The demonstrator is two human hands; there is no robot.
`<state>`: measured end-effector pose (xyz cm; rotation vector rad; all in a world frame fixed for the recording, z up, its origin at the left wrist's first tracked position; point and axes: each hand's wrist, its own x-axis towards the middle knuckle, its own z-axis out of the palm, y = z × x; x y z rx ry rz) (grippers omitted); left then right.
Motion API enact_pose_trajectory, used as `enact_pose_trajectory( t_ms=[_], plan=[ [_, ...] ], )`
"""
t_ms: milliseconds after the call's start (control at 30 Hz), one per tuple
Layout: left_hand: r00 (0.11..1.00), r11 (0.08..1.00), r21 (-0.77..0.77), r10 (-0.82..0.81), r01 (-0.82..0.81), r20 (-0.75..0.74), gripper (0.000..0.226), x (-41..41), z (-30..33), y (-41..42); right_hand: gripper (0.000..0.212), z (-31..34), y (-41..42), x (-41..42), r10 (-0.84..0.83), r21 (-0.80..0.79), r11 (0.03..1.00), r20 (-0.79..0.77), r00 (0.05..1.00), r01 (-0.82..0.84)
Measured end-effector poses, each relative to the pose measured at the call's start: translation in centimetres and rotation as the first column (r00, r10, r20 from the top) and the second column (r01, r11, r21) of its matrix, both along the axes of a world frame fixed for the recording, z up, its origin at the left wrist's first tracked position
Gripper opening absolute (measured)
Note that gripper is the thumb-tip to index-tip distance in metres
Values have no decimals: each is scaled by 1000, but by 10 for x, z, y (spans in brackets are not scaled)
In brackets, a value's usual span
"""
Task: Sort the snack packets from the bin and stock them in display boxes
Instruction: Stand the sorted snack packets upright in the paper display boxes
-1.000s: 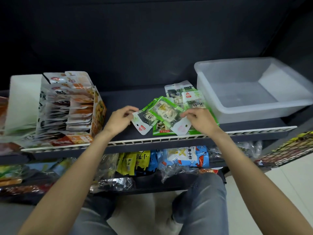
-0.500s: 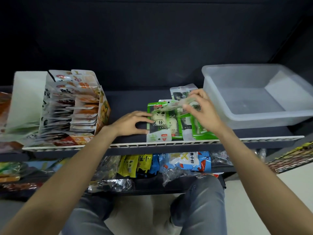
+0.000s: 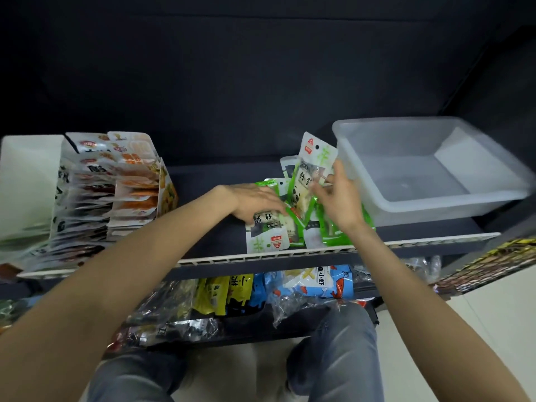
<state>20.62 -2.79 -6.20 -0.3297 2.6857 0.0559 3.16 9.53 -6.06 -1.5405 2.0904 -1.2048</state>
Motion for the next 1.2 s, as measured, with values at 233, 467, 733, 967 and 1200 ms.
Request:
enact_pose_trajectory(
  t_ms=[233, 467, 733, 967, 1200],
  plan=[
    [942, 964, -265, -55, -37, -330, 25, 17, 7, 7, 24, -6, 2, 10, -150, -36, 988, 68, 986, 153],
    [415, 899, 23, 225, -438, -882, 54, 109, 55, 58, 12, 31, 21, 30, -36, -180, 981, 196, 980, 72],
    [335, 779, -190, 28, -598, -942, 45, 247, 129, 109, 17, 97, 10, 131, 318, -262, 937, 361, 877, -232],
    [102, 787, 153, 264, -597, -959, 18, 327, 111, 87, 17, 110, -13, 227, 468, -381, 878, 549, 693, -291],
    [-30, 646, 631, 688, -430, -725, 23, 364, 68, 61, 14, 108, -20, 273, 451, -391, 887, 611, 651, -247]
  ],
)
